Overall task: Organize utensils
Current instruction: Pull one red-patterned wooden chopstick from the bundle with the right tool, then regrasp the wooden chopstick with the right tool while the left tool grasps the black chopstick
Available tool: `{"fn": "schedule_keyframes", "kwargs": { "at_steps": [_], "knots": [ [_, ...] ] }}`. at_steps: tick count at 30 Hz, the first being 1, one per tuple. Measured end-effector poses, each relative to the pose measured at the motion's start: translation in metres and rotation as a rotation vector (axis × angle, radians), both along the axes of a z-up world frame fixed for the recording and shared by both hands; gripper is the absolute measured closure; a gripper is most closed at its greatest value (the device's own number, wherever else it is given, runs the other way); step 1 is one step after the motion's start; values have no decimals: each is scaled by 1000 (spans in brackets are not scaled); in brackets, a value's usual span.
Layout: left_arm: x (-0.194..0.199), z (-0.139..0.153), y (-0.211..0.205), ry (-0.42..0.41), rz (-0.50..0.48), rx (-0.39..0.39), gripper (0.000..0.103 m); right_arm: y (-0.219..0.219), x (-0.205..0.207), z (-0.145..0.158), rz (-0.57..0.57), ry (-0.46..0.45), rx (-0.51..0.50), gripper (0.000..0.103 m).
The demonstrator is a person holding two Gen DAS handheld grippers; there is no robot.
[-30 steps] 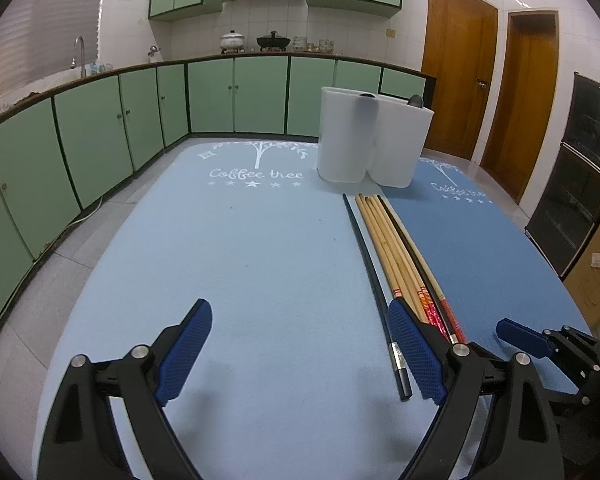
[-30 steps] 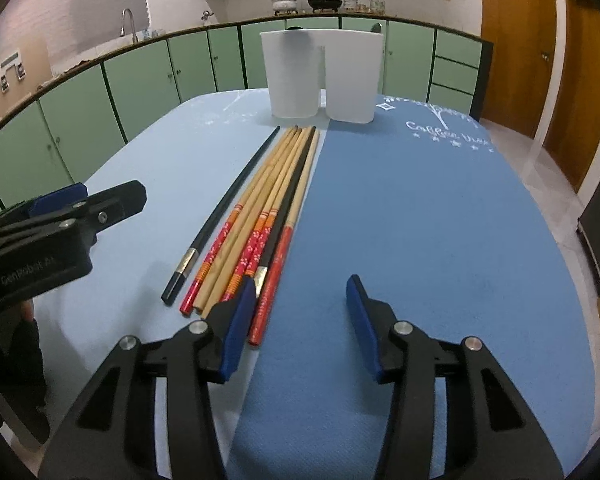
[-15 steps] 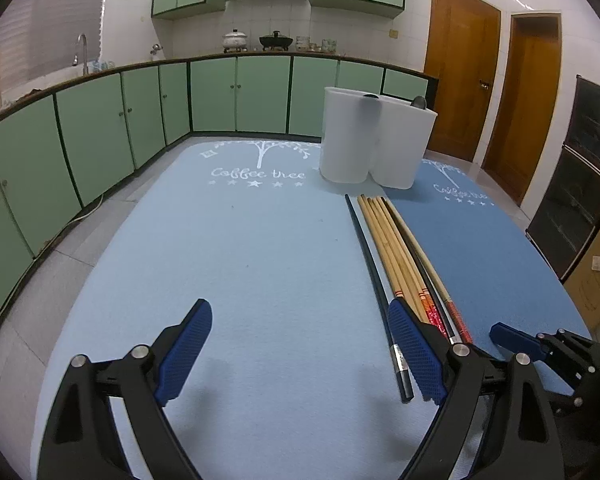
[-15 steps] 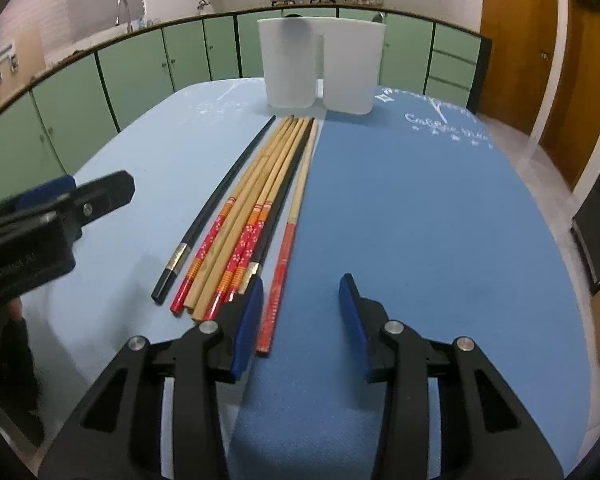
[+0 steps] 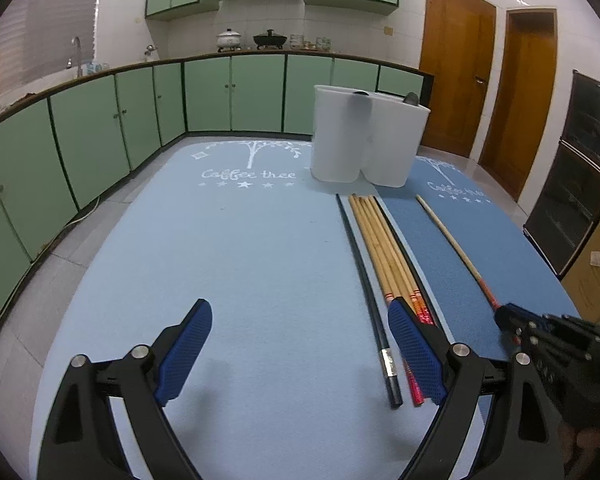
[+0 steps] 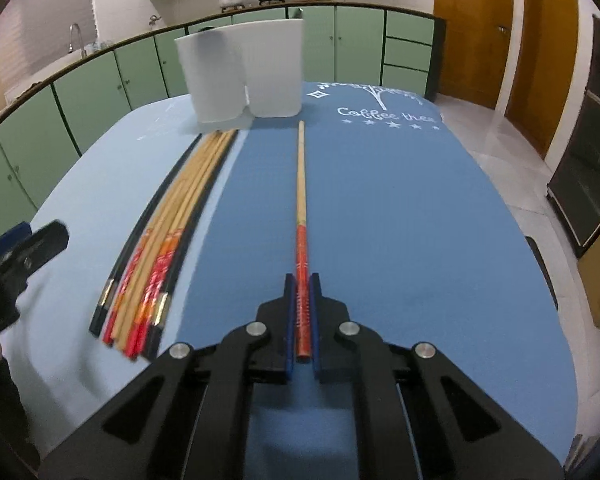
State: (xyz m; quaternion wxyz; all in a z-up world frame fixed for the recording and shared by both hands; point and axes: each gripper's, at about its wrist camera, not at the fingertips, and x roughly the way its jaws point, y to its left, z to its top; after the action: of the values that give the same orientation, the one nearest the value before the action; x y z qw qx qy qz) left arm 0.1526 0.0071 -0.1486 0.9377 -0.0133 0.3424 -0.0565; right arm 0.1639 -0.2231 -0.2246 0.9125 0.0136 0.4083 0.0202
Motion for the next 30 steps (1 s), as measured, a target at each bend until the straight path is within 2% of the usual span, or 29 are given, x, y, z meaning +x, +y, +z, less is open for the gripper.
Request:
{"fn": "schedule_keyframes", "kwargs": {
  "at_steps": [2,3,4,8,13,18,23,30],
  "knots": [
    [0,-1,-3,0,-20,7,15,-1,6,2,21,7,3,91],
    [-1,-1,-5,2,-28,10,15,-3,6,5,22,-7,7,80],
    [-1,-2,-5,6,-36,10,15,-4,5,7,21,-23,10,74],
    [-1,-9,-7,45,-73,17,16,-11,-2,26,0,-116,2,74],
    [1,-19,-10,94,-54,36,20,-27,-3,32,-57,-147,11,74],
    [0,-22,-20,103,-66,72,21,-30,-5,22,-64,-129,18,74],
    [3,-29,-29,142,-79,104,31,-29,-7,22,-48,-127,28,74],
    [1,-30,-31,153,-92,82,39,-24,-10,22,-8,-124,24,74]
  ]
}}
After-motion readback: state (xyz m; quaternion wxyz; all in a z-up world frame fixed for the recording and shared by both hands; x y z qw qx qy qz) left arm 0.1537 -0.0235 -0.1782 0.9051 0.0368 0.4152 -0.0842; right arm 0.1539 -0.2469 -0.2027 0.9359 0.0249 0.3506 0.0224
